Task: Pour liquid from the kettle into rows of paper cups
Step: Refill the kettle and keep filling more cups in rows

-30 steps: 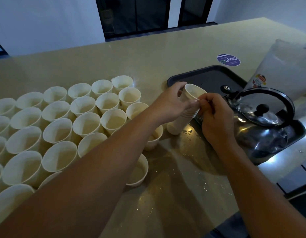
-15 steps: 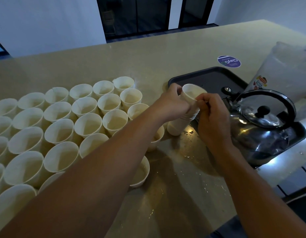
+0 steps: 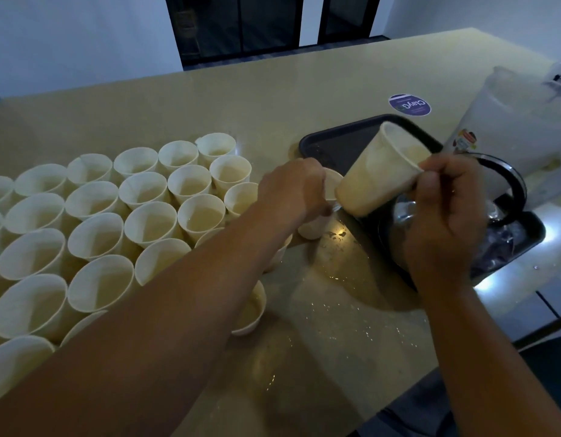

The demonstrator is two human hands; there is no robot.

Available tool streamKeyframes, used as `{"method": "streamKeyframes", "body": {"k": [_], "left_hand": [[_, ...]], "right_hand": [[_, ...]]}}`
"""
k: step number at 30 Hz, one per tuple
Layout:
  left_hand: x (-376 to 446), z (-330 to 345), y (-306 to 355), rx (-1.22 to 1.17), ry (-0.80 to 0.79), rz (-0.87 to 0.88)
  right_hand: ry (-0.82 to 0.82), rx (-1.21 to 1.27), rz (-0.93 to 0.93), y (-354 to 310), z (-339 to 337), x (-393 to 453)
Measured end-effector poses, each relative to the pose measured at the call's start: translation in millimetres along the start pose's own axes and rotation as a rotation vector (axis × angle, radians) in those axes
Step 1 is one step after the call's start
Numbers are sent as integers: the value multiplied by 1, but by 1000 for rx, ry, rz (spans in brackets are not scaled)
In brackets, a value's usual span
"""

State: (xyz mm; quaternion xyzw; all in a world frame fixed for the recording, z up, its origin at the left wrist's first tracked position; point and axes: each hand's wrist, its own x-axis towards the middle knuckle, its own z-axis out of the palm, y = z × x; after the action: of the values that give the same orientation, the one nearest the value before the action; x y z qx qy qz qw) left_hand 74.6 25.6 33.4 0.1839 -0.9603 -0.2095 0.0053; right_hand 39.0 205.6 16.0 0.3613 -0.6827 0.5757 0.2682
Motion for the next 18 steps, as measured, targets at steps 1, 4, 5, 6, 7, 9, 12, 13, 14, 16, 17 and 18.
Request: {"method": "streamKeyframes", "body": {"k": [1, 4, 5, 6, 7, 9, 12, 13, 14, 16, 17, 18], "left_hand": [[1, 0, 0, 12, 41, -17], [1, -1, -4, 51, 170, -40], [1, -1, -6, 66, 174, -52], [1, -1, -7, 79, 164, -66], [0, -3, -9, 85, 148, -75], [-3, -9, -10, 87, 124, -83], [-9, -17, -4, 125, 150, -59], [-11, -19, 0, 136, 184, -40], [-12, -21, 5, 137, 225, -14], [-14, -24, 17, 99, 295, 48], [-15, -26, 24, 70, 313, 80], [-15, -27, 30, 42, 324, 110]], "right_hand": [[-14, 27, 2, 4, 0, -9], [-104, 47, 11, 19, 5, -39], [-145, 43, 23, 23, 6, -49], [-185, 43, 38, 26, 8, -59], [-223, 48, 53, 29, 8, -67], [-308, 61, 79, 33, 10, -82], [-402, 34, 95, 36, 11, -96], [-409, 38, 90, 36, 10, -98], [-402, 51, 80, 35, 9, -96], [-341, 49, 43, 32, 5, -85], [-279, 12, 12, 30, 1, -77], [-199, -42, -26, 30, -4, -67]]}}
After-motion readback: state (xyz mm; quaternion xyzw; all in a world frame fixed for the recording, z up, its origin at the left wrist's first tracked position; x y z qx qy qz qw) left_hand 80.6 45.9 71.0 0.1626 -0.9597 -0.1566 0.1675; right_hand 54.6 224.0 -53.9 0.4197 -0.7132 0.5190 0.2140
